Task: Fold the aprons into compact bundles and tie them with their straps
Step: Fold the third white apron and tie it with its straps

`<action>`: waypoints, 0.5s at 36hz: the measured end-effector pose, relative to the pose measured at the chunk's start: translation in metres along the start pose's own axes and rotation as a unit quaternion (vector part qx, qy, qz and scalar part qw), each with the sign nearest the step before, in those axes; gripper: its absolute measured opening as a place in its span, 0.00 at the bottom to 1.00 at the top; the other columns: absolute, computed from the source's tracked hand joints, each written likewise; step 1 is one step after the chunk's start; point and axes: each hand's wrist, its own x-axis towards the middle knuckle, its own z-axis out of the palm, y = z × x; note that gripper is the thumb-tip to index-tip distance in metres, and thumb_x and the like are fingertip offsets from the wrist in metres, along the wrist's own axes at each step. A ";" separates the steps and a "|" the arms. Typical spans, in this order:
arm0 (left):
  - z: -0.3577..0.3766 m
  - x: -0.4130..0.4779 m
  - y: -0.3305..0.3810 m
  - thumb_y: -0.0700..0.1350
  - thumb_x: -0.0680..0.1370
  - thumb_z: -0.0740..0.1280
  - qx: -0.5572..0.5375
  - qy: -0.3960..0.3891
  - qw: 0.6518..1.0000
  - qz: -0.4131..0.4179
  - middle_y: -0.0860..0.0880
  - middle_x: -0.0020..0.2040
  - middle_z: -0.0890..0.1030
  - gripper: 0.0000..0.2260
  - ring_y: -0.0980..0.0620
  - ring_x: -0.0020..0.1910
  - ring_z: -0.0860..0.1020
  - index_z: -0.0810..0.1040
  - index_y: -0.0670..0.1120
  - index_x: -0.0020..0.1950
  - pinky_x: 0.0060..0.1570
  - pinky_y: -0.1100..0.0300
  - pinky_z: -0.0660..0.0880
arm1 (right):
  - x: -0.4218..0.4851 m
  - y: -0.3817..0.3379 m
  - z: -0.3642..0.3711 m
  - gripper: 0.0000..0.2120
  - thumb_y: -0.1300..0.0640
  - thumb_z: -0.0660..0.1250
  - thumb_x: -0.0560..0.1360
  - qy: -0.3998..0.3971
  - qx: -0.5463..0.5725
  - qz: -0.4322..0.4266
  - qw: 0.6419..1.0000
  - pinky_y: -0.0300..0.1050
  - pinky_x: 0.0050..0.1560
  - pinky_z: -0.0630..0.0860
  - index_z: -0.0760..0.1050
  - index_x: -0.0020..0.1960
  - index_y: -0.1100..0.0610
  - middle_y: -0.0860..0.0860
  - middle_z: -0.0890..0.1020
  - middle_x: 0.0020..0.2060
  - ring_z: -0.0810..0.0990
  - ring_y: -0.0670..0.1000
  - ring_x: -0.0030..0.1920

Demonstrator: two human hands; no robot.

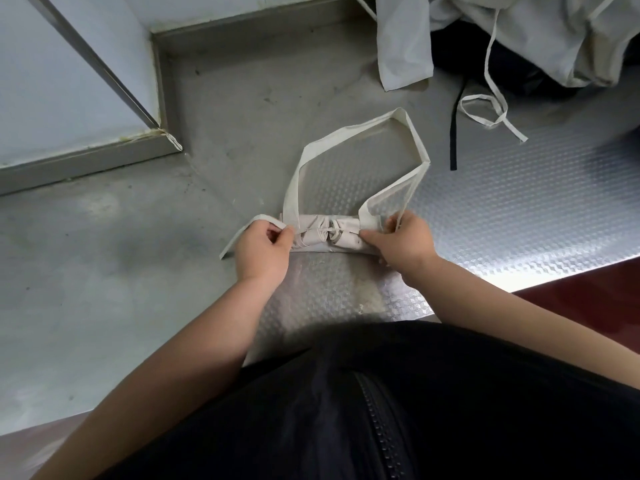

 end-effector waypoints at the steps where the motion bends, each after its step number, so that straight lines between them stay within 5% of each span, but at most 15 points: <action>1: 0.001 0.001 0.002 0.44 0.75 0.70 -0.016 0.006 1.000 -0.022 0.47 0.40 0.81 0.08 0.49 0.40 0.78 0.75 0.46 0.37 0.45 0.58 0.73 | 0.001 0.001 0.000 0.18 0.53 0.77 0.66 0.010 0.030 0.028 0.999 0.54 0.42 0.79 0.68 0.41 0.54 0.51 0.77 0.39 0.78 0.54 0.37; 4: 0.004 0.003 0.003 0.43 0.71 0.73 -0.068 0.025 0.995 -0.073 0.52 0.36 0.78 0.10 0.47 0.42 0.79 0.72 0.47 0.38 0.45 0.58 0.73 | 0.000 0.005 0.003 0.26 0.50 0.81 0.61 0.042 0.089 0.089 0.991 0.57 0.46 0.81 0.69 0.47 0.57 0.55 0.80 0.44 0.81 0.58 0.40; 6: 0.005 0.001 0.004 0.45 0.69 0.76 -0.074 0.054 0.991 -0.102 0.49 0.45 0.77 0.16 0.45 0.50 0.78 0.72 0.43 0.48 0.46 0.60 0.71 | 0.000 0.007 0.003 0.34 0.46 0.80 0.60 0.067 0.065 0.094 0.991 0.55 0.46 0.80 0.66 0.54 0.60 0.54 0.79 0.47 0.81 0.58 0.44; 9: 0.007 -0.009 0.006 0.46 0.65 0.79 0.004 0.120 0.989 -0.091 0.40 0.63 0.66 0.34 0.41 0.61 0.68 0.65 0.38 0.63 0.58 0.59 0.65 | -0.009 0.005 0.002 0.27 0.47 0.73 0.70 0.103 -0.099 -0.019 0.990 0.48 0.44 0.70 0.60 0.55 0.57 0.49 0.72 0.47 0.74 0.53 0.46; 11: 0.006 -0.014 0.008 0.44 0.65 0.78 0.039 0.149 0.988 -0.022 0.36 0.63 0.64 0.34 0.37 0.61 0.66 0.65 0.36 0.64 0.61 0.56 0.63 | -0.016 0.003 0.002 0.16 0.47 0.67 0.75 0.091 -0.210 -0.129 0.965 0.46 0.42 0.65 0.65 0.53 0.56 0.50 0.71 0.47 0.72 0.53 0.46; 15: 0.004 -0.009 -0.006 0.41 0.73 0.65 0.130 0.057 0.956 0.258 0.41 0.44 0.77 0.05 0.37 0.45 0.76 0.77 0.40 0.46 0.46 0.51 0.71 | -0.011 0.016 0.011 0.09 0.61 0.62 0.75 0.054 -0.351 -0.322 0.878 0.48 0.37 0.70 0.80 0.51 0.59 0.58 0.76 0.42 0.77 0.61 0.41; 18: -0.006 -0.004 -0.013 0.45 0.74 0.58 0.165 -0.020 0.937 0.306 0.43 0.38 0.79 0.12 0.41 0.37 0.77 0.79 0.41 0.43 0.33 0.52 0.76 | -0.012 0.020 0.009 0.15 0.57 0.58 0.72 0.031 -0.353 -0.370 0.859 0.47 0.30 0.75 0.83 0.43 0.59 0.58 0.78 0.35 0.78 0.62 0.31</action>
